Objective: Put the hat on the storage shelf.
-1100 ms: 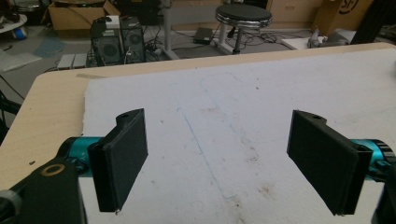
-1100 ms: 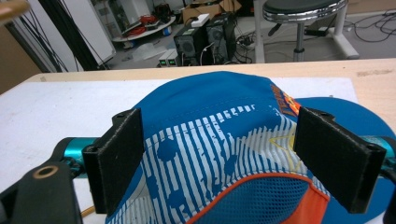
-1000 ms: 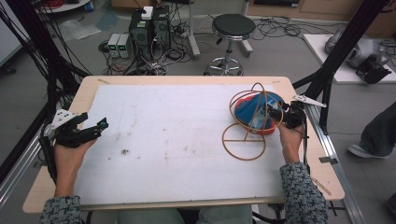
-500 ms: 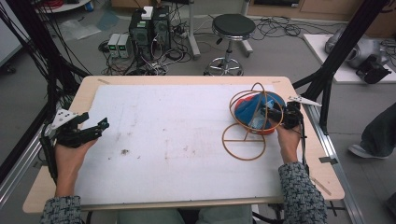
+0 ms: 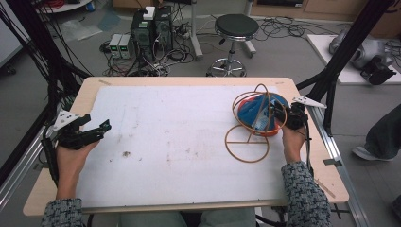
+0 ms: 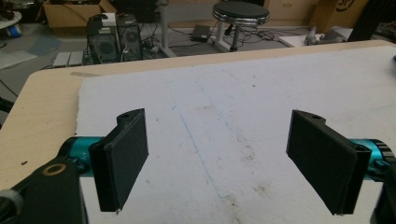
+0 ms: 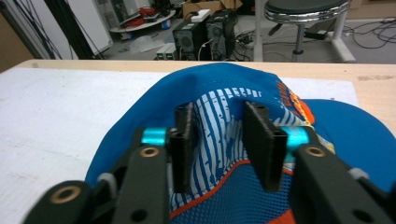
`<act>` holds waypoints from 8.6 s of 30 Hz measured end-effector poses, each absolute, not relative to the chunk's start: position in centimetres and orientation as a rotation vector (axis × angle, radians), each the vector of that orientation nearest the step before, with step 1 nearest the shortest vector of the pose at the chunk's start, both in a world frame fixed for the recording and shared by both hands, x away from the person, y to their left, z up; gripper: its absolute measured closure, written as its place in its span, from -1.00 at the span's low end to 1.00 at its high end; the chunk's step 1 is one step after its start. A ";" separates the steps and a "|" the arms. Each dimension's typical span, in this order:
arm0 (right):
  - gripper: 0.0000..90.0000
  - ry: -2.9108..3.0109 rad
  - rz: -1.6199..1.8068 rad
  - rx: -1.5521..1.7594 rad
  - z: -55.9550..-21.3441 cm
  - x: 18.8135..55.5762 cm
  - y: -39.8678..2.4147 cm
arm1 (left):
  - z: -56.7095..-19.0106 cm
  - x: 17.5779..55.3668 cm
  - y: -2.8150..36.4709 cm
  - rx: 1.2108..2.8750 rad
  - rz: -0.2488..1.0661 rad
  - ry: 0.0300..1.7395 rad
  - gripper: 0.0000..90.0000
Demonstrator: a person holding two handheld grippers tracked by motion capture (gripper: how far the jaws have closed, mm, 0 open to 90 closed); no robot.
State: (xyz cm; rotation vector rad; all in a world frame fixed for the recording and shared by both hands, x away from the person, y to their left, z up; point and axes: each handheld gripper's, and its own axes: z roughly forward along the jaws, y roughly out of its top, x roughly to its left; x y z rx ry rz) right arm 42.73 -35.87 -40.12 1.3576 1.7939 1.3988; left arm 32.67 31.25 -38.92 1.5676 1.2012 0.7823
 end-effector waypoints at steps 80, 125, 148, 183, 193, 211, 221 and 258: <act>0.98 1.447 1.425 1.069 -21.2 39.3 -38.2 | -38.4 32.5 31.0 1.561 0.770 1.168 -0.52; 0.97 1.598 1.717 0.871 -20.8 31.5 -34.5 | -38.0 32.4 30.8 1.561 0.766 1.153 -0.52; 0.97 1.705 1.706 0.846 -24.2 30.8 -33.1 | -38.1 32.5 30.9 1.557 0.764 1.157 -0.52; 0.97 1.785 1.811 0.768 -24.9 29.8 -30.6 | -38.2 32.7 30.8 1.570 0.759 1.157 -0.52; 0.97 1.787 1.750 0.804 -26.1 30.2 -31.0 | -38.2 32.7 30.7 1.572 0.758 1.155 -0.52; 0.97 1.751 1.668 0.820 -27.8 29.8 -32.3 | -38.3 32.7 30.6 1.579 0.758 1.155 -0.52; 0.81 1.740 1.629 0.813 -28.1 29.7 -31.9 | -38.3 32.7 30.6 1.574 0.756 1.153 -0.52; 0.23 1.616 1.539 0.935 -29.0 28.3 -35.5 | -38.1 32.9 30.6 1.565 0.752 1.147 -0.52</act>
